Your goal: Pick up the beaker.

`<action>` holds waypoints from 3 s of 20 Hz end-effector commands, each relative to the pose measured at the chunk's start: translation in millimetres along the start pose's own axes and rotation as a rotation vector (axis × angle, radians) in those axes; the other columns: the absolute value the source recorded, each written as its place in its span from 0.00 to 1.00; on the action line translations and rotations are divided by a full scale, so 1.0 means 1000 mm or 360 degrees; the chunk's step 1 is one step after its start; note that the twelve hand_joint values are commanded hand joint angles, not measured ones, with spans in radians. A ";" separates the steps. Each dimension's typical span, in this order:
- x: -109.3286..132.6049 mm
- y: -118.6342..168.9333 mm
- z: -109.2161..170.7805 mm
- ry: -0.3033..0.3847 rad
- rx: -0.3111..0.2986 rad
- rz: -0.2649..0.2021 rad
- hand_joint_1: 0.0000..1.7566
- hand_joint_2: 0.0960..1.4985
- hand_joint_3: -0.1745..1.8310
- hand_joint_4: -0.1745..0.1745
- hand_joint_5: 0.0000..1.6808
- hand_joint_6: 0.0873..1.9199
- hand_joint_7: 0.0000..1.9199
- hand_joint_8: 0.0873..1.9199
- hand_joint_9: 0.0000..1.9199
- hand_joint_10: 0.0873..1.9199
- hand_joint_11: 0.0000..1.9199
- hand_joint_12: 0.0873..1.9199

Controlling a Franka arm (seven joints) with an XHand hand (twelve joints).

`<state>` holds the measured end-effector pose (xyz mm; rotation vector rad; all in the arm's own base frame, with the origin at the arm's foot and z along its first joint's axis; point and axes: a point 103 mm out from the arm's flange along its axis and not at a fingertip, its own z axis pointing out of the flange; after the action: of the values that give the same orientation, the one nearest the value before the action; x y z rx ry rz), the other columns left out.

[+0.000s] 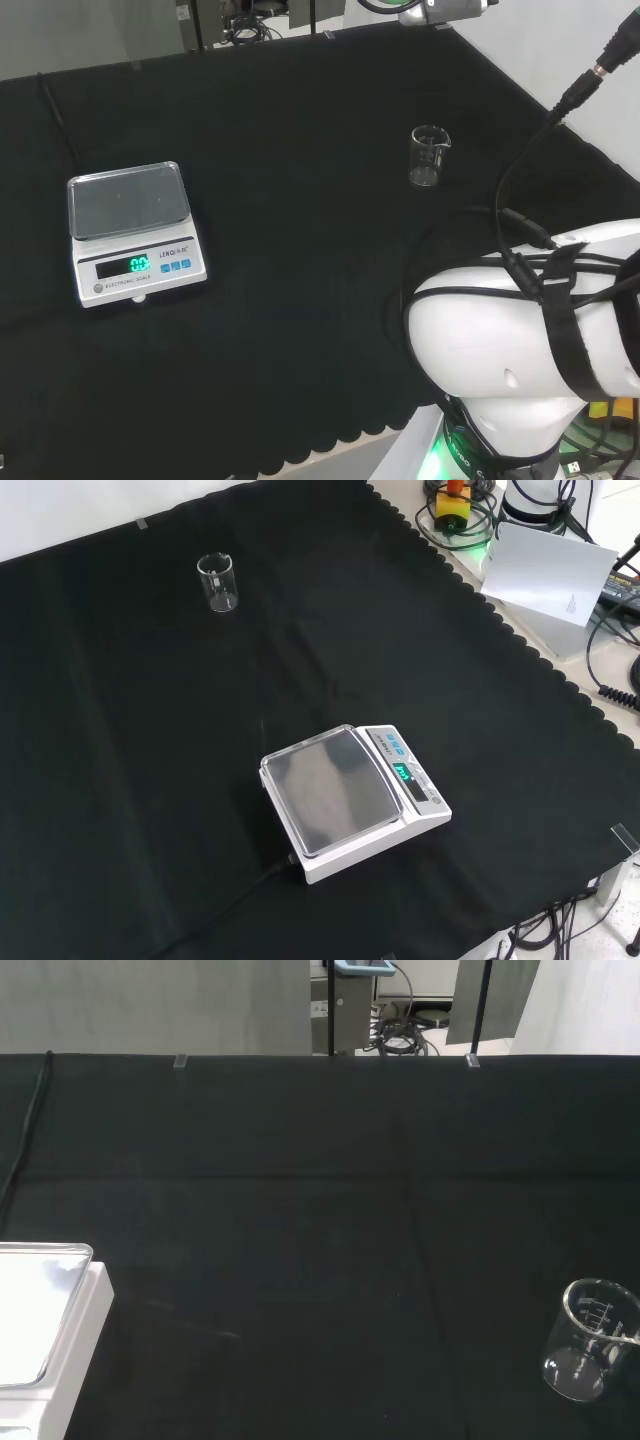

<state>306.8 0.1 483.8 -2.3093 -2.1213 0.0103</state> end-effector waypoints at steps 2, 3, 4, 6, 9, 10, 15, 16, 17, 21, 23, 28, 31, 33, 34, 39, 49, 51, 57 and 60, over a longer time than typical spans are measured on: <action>-0.005 -0.001 0.001 -0.0011 -0.0024 0.0003 0.31 0.41 0.24 0.49 0.07 0.00 0.04 0.30 0.13 0.39 0.04 0.78; -0.007 -0.002 0.001 -0.0010 -0.0024 0.0004 0.31 0.41 0.24 0.48 0.08 0.00 0.04 0.31 0.13 0.39 0.04 0.78; -0.008 -0.002 0.001 -0.0012 -0.0025 0.0005 0.30 0.42 0.24 0.48 0.08 0.00 0.04 0.31 0.13 0.39 0.03 0.78; -0.009 -0.001 0.002 -0.0017 -0.0022 0.0008 0.30 0.42 0.23 0.48 0.08 0.00 0.04 0.31 0.13 0.40 0.03 0.78; -0.015 0.006 0.006 -0.0008 -0.0003 0.0025 0.30 0.42 0.23 0.48 0.08 0.00 0.04 0.32 0.13 0.40 0.03 0.78; -0.018 0.009 0.008 -0.0009 -0.0003 0.0033 0.30 0.42 0.23 0.48 0.08 0.00 0.04 0.32 0.13 0.40 0.03 0.78; -0.032 0.028 0.028 0.0008 -0.0016 0.0090 0.31 0.42 0.23 0.48 0.07 0.00 0.03 0.32 0.12 0.40 0.02 0.78; -0.036 0.033 0.035 0.0020 -0.0011 0.0099 0.31 0.42 0.23 0.48 0.07 0.00 0.03 0.32 0.12 0.40 0.01 0.78; -0.039 0.039 0.041 0.0023 -0.0005 0.0108 0.31 0.42 0.23 0.48 0.07 0.00 0.03 0.32 0.12 0.39 0.01 0.78; -0.055 0.065 0.064 0.0029 0.0051 0.0152 0.31 0.42 0.23 0.48 0.07 0.00 0.02 0.31 0.11 0.39 0.01 0.79; -0.065 0.078 0.075 0.0048 0.0064 0.0173 0.31 0.42 0.23 0.48 0.06 0.00 0.02 0.31 0.10 0.39 0.00 0.79; -0.091 0.102 0.102 0.0063 0.0119 0.0214 0.31 0.43 0.22 0.47 0.06 0.00 0.01 0.31 0.09 0.40 0.00 0.79; -0.107 0.114 0.118 0.0084 0.0153 0.0240 0.31 0.43 0.22 0.47 0.06 0.00 0.01 0.31 0.09 0.40 0.00 0.79; -0.117 0.122 0.131 0.0106 0.0167 0.0257 0.31 0.43 0.22 0.47 0.06 0.00 0.01 0.32 0.08 0.40 0.00 0.78; -0.122 0.125 0.138 0.0122 0.0171 0.0268 0.31 0.43 0.22 0.47 0.06 0.00 0.01 0.32 0.08 0.40 0.00 0.78; -0.132 0.136 0.174 0.0137 0.0197 0.0294 0.31 0.43 0.22 0.47 0.05 0.00 0.01 0.32 0.07 0.40 0.00 0.77; -0.148 0.144 0.243 0.0177 0.0270 0.0345 0.31 0.43 0.21 0.48 0.04 0.00 0.00 0.30 0.03 0.42 0.00 0.73; -0.149 0.145 0.256 0.0180 0.0295 0.0348 0.31 0.43 0.21 0.48 0.03 0.00 0.00 0.28 0.02 0.42 0.00 0.73; -0.152 0.149 0.285 0.0170 0.0373 0.0366 0.30 0.42 0.20 0.50 0.01 0.00 0.00 0.25 0.00 0.42 0.00 0.71; -0.160 0.155 0.293 0.0160 0.0391 0.0386 0.30 0.42 0.20 0.50 0.00 0.00 0.00 0.24 0.00 0.42 0.00 0.70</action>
<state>434.9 -165.2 231.4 -2.3776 -1.7200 0.1051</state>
